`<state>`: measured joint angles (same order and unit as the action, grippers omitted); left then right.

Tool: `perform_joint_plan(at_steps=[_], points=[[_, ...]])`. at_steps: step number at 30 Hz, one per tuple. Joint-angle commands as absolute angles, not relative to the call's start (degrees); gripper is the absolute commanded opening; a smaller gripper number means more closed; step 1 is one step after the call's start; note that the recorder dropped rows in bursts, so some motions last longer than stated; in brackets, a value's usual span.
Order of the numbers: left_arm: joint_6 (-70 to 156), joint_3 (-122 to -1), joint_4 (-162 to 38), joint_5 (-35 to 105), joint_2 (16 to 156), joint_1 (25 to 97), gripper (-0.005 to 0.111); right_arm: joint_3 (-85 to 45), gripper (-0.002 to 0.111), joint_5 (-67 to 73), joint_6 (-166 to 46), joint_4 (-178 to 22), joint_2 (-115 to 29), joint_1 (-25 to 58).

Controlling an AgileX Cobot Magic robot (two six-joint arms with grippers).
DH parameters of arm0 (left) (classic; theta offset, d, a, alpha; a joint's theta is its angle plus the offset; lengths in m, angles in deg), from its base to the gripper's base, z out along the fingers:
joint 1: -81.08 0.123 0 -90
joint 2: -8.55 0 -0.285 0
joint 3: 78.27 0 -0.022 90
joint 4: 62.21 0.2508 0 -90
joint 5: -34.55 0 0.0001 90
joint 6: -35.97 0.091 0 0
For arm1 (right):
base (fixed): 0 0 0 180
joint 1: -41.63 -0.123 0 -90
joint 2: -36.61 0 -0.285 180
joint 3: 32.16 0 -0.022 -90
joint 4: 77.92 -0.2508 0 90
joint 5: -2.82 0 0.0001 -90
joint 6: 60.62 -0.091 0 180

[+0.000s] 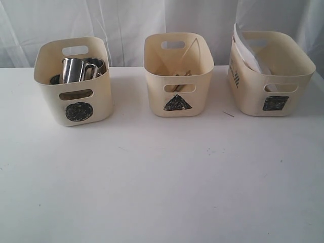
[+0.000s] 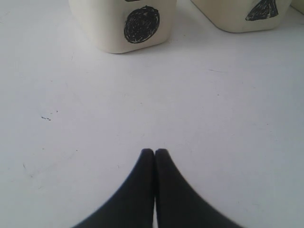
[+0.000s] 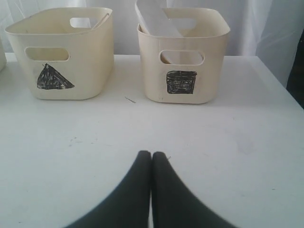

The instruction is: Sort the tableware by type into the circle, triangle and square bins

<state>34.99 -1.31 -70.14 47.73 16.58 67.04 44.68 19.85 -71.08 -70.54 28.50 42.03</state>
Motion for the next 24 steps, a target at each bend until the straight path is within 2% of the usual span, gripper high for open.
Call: perform_joint_plan(at_steps=[1, 24], points=[[34.71, -1.06, -70.30, 47.89, 16.34, 67.20, 0.000, 45.05, 0.000, 19.69, -71.30, -70.61, 28.82, 42.20], [34.71, -1.06, -70.30, 47.89, 16.34, 67.20, 0.000, 45.05, 0.000, 22.48, -60.62, -70.88, 28.82, 42.20]])
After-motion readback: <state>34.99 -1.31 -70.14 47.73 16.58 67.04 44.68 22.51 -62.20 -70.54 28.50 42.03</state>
